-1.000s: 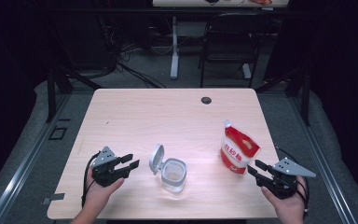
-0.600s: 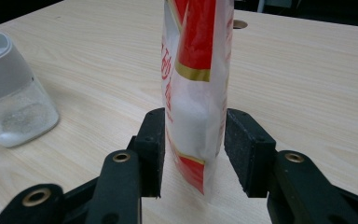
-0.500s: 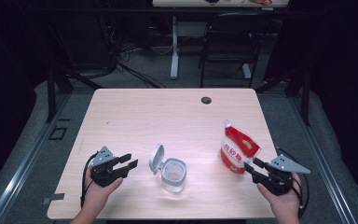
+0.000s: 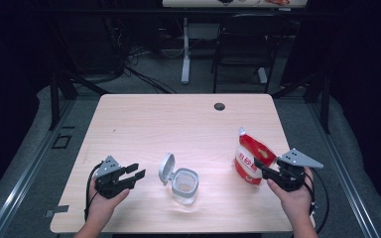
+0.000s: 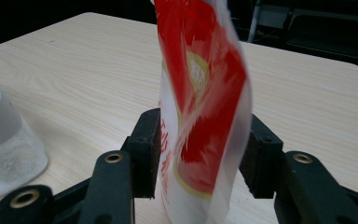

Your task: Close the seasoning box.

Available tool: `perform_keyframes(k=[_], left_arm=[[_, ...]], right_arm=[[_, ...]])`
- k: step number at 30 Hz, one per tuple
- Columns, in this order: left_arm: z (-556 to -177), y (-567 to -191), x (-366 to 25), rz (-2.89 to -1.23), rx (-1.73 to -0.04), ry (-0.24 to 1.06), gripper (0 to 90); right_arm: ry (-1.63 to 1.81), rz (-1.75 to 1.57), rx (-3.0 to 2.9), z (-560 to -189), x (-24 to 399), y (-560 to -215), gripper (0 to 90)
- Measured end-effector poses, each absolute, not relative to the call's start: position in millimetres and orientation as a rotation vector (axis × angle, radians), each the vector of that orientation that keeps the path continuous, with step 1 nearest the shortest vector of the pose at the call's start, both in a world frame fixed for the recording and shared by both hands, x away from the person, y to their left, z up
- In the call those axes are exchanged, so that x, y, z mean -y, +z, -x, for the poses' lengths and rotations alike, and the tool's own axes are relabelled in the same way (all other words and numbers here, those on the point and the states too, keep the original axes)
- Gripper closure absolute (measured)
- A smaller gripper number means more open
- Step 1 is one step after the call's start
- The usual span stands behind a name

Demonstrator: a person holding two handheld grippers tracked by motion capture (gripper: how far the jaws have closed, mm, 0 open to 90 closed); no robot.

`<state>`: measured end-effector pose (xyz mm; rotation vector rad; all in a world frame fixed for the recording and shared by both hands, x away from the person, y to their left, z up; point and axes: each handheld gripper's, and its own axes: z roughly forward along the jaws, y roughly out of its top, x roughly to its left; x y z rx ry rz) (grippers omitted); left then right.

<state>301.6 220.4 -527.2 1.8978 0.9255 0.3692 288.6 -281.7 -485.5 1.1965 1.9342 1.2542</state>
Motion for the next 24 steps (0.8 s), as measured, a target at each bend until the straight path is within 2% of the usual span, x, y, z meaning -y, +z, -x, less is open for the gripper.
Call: perform_keyframes(k=[19,24], left_arm=[[-301.1,-528.3,-218.9,-1.912,-0.930,0.364,59.6],[-301.6,-528.9,-219.5,-1.905,-0.927,0.366,59.6]], right_arm=[[1.262,-1.181,-1.957,-297.1,281.9,-482.4,72.8],[1.262,-1.195,-1.965,-297.0,280.2,-482.0,83.8]])
